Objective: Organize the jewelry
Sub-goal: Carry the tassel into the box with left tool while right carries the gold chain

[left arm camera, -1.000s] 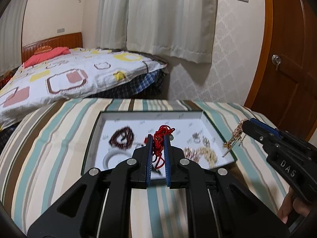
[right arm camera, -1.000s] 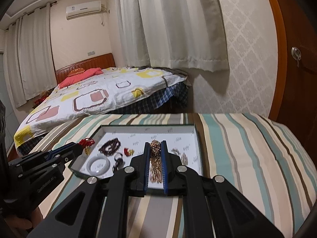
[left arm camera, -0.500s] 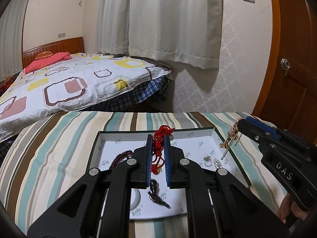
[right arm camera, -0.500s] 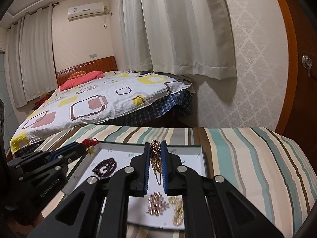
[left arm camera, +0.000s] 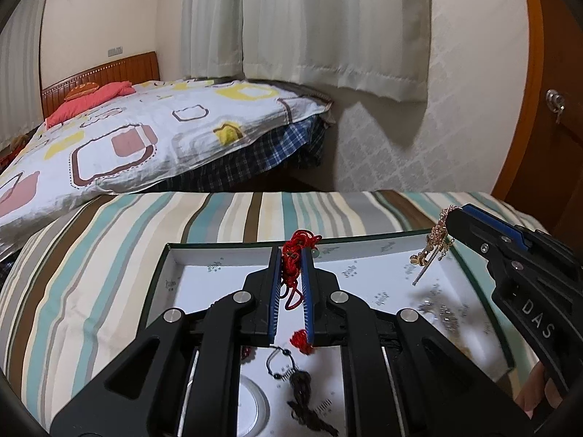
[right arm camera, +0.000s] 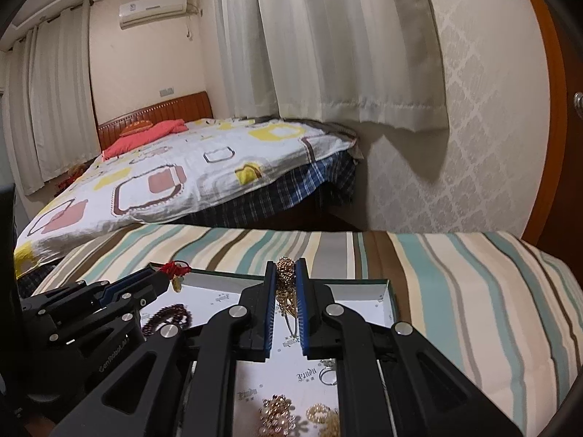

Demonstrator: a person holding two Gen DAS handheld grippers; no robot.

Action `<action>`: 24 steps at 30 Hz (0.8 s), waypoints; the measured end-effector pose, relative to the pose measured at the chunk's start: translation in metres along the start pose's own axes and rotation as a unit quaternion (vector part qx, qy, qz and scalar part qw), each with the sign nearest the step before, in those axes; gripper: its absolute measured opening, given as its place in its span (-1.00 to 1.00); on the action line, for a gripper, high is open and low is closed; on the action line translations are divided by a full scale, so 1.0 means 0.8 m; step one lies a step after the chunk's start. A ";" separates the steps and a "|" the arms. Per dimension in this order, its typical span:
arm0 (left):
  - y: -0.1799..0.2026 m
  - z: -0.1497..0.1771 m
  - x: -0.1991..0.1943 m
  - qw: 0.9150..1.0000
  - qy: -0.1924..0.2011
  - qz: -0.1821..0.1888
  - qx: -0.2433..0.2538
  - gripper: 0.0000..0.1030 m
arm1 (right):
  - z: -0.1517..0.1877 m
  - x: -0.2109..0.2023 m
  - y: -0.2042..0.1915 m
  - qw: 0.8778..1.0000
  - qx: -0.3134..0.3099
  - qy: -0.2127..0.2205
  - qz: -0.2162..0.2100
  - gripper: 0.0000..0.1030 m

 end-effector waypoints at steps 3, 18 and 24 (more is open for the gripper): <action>-0.002 -0.003 0.019 1.000 -0.013 -0.005 -0.003 -0.79 | 0.001 0.019 0.004 1.000 0.002 -0.020 0.002 -0.78; -0.008 -0.009 0.074 0.997 -0.078 -0.011 -0.012 -0.79 | 0.014 0.085 0.017 0.992 0.013 -0.125 0.013 -0.78; -0.011 -0.005 0.096 0.993 -0.118 -0.003 -0.022 -0.78 | 0.015 0.099 0.018 0.988 0.012 -0.152 0.014 -0.78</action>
Point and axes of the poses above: each gripper's, at about its wrist camera, not at the fingertips, and x roughly the way its jaws point, y to its right, z to its underside, the point moved 5 cm from there along x, roughly the way its jaws point, and after that the axes turned 13 degrees about -y, right-handed, at the moved point
